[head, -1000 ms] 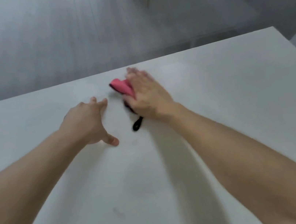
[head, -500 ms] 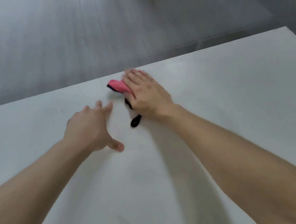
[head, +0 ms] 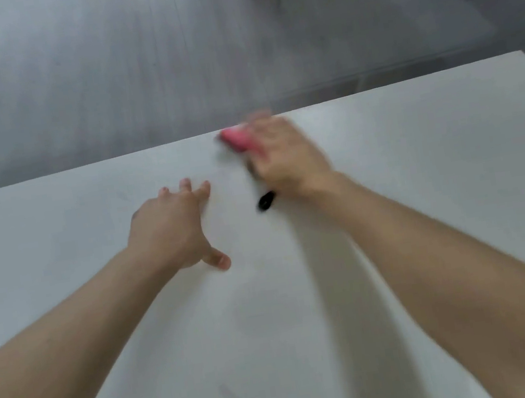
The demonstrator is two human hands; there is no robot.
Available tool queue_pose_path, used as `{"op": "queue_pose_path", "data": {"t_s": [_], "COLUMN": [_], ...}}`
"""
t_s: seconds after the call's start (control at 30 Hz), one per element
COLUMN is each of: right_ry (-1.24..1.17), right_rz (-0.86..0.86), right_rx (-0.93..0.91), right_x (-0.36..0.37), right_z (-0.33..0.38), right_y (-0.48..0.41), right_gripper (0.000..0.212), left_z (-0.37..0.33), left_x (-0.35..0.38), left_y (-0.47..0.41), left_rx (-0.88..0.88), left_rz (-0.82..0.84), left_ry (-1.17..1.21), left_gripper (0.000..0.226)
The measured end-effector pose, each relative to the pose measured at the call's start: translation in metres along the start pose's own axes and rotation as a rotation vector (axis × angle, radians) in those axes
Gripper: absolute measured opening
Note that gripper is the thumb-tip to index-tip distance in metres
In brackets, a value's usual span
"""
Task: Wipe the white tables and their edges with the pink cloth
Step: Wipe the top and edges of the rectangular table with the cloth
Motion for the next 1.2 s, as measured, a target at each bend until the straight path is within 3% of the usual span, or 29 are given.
{"op": "queue_pose_path", "data": {"t_s": [0.13,0.2,0.23,0.33,0.4,0.47,0.6,0.67,0.77,0.9,1.0,1.1,1.2], "right_ry": [0.134,0.136,0.14,0.071,0.047,0.044,0.162,0.203,0.157,0.136,0.115,0.126,0.18], "right_rz": [-0.267,-0.303,-0.273,-0.038,0.098,0.1,-0.117,-0.145,-0.097,0.022,0.175,0.254,0.1], "right_rx": [0.796,0.933,0.865,0.259,-0.019,0.041,0.618,0.75,0.597,0.102,-0.153,-0.089,0.361], "right_x": [-0.072,-0.064,-0.048,0.014,0.028,0.012,-0.055,-0.061,-0.028,0.014,0.014,-0.004,-0.012], "right_z": [-0.148,-0.124,-0.092,0.033,0.07,0.027,-0.118,-0.131,-0.06,0.074,0.12,0.083,0.026], "right_y": [0.07,0.063,0.046,-0.007,-0.012,-0.006,0.038,0.046,0.046,0.131,0.23,0.229,0.146], "right_gripper": [0.081,0.078,0.074,0.066,0.062,0.061,0.072,0.072,0.07,0.069,0.064,0.069,0.079], "left_z": [-0.001,0.001,0.002,0.003,0.003,0.003,0.004,0.004,0.003,0.011,0.016,0.025,0.041], "left_x": [-0.001,-0.001,-0.001,0.001,0.002,0.002,0.0,0.001,0.0,0.005,0.022,0.053,0.083], "left_y": [0.002,0.002,0.001,0.0,0.0,0.0,0.001,0.001,0.001,0.009,0.042,0.094,0.135], "left_rx": [0.001,0.001,0.0,-0.009,-0.017,-0.02,-0.036,-0.031,-0.022,-0.026,-0.01,0.087,0.158], "left_rz": [-0.007,-0.014,-0.016,-0.025,-0.031,-0.009,-0.004,-0.02,-0.05,-0.111,-0.248,-0.384,-0.487], "left_ry": [0.02,0.034,0.035,0.015,0.011,0.018,0.051,0.065,0.047,0.129,0.228,0.265,0.256], "left_gripper": [0.147,0.146,0.145,0.143,0.145,0.147,0.137,0.133,0.128,0.118,0.071,0.025,0.021]}}
Point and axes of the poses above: each hand's wrist, its own y-axis away from the middle knuckle, its own x-axis out of the palm, z = x × y, the point moved 5 cm from there along -y, towards the middle knuckle, and after that the axes turned 4 degrees about -y, right-handed, at the moved point
